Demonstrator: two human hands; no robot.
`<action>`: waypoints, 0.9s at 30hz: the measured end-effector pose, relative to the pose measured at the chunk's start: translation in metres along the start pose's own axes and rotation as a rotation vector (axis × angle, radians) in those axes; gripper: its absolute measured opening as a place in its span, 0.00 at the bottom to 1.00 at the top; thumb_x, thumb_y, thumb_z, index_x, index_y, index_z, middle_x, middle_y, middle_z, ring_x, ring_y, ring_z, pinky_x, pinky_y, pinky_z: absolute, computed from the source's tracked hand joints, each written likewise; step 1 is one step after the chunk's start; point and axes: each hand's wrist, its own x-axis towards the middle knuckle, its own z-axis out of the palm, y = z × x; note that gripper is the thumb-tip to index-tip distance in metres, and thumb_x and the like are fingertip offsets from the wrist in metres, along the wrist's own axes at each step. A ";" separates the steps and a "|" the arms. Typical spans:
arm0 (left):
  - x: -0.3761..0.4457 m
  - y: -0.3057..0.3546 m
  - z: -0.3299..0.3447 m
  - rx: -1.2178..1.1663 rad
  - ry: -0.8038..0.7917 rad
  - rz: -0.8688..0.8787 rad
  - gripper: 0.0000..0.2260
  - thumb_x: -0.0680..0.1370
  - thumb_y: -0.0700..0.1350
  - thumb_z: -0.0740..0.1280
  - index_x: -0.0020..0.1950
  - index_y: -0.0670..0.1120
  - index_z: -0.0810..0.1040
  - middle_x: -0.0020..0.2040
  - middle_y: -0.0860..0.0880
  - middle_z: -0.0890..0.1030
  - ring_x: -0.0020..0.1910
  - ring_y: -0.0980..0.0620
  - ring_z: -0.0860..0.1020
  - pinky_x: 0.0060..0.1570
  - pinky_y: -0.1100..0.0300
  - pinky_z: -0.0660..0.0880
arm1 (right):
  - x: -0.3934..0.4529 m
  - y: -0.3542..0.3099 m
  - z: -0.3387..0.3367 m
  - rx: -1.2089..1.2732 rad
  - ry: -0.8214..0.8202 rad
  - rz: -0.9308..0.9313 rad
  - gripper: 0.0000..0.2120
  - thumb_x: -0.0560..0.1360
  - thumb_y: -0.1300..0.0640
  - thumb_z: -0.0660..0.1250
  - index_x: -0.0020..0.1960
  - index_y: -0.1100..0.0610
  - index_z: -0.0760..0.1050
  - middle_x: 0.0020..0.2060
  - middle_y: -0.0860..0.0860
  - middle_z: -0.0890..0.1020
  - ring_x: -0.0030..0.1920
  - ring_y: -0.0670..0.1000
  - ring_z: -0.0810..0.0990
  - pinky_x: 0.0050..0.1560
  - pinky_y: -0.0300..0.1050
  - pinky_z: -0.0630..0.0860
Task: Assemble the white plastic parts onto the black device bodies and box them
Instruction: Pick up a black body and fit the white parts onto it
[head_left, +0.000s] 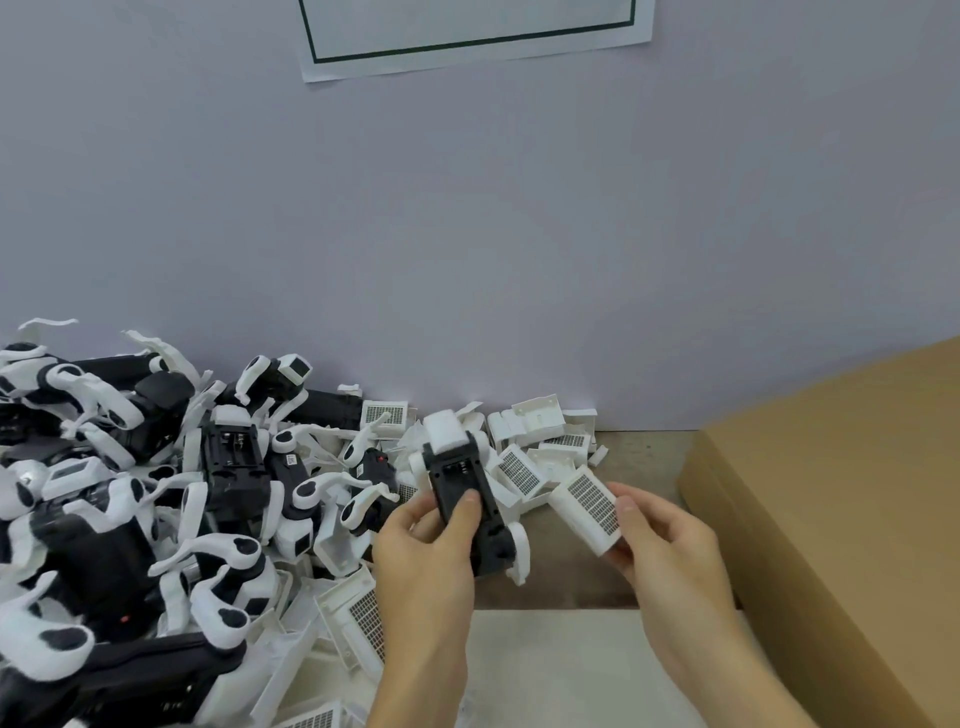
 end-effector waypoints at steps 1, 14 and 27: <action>-0.001 -0.001 0.001 0.028 -0.027 0.002 0.08 0.78 0.41 0.72 0.56 0.43 0.79 0.42 0.50 0.88 0.41 0.51 0.86 0.40 0.56 0.79 | 0.000 -0.002 0.001 0.080 -0.016 0.046 0.12 0.83 0.63 0.62 0.51 0.55 0.84 0.46 0.49 0.87 0.49 0.49 0.86 0.45 0.43 0.80; -0.009 -0.009 0.011 0.163 -0.111 -0.032 0.09 0.77 0.46 0.72 0.53 0.48 0.75 0.40 0.52 0.87 0.41 0.50 0.86 0.46 0.46 0.83 | -0.016 -0.003 0.017 -0.143 -0.159 -0.078 0.14 0.83 0.61 0.62 0.51 0.46 0.83 0.45 0.44 0.87 0.49 0.48 0.85 0.53 0.53 0.82; -0.007 -0.007 0.012 0.045 -0.052 -0.099 0.03 0.81 0.44 0.64 0.54 0.48 0.76 0.48 0.47 0.84 0.39 0.54 0.84 0.37 0.56 0.78 | -0.026 -0.002 0.019 -0.560 -0.293 -0.444 0.12 0.77 0.51 0.70 0.49 0.33 0.74 0.46 0.37 0.80 0.48 0.39 0.79 0.43 0.30 0.74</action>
